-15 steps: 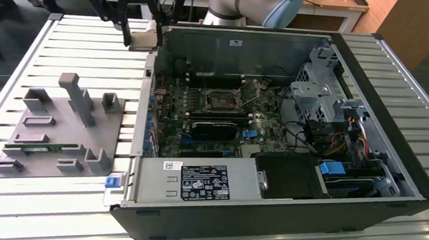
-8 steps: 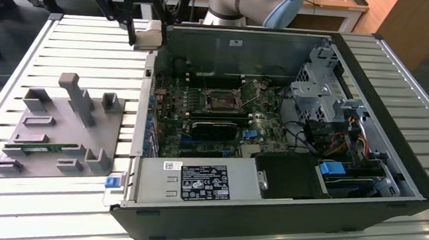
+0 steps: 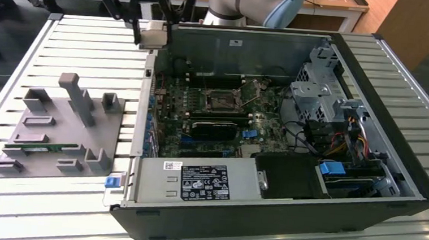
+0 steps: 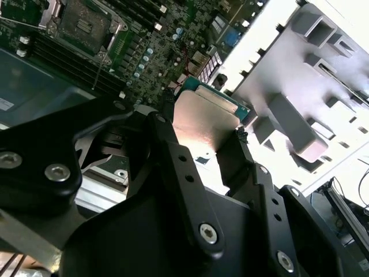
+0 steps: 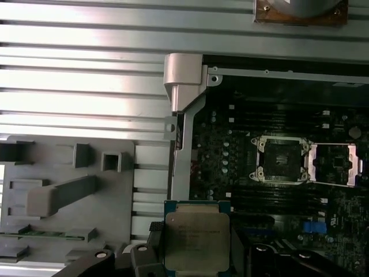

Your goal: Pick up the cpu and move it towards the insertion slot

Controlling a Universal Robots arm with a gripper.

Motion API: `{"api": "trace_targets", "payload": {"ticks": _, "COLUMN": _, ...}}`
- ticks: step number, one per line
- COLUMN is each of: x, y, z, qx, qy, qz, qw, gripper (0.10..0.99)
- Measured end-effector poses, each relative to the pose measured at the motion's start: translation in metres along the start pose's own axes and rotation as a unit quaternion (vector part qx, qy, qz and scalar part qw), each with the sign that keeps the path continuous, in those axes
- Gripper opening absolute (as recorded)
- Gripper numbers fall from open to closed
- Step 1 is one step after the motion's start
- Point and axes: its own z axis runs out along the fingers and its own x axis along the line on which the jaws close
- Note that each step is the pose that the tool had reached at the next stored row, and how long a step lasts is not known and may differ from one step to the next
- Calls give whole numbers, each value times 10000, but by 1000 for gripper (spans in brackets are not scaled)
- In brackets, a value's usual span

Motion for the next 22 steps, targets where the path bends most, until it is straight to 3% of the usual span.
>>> {"api": "trace_targets", "payload": {"ticks": 22, "x": -344, "y": 67, "z": 2, "qx": -2, "qy": 0, "qz": 0, "qw": 10000, "gripper": 541}}
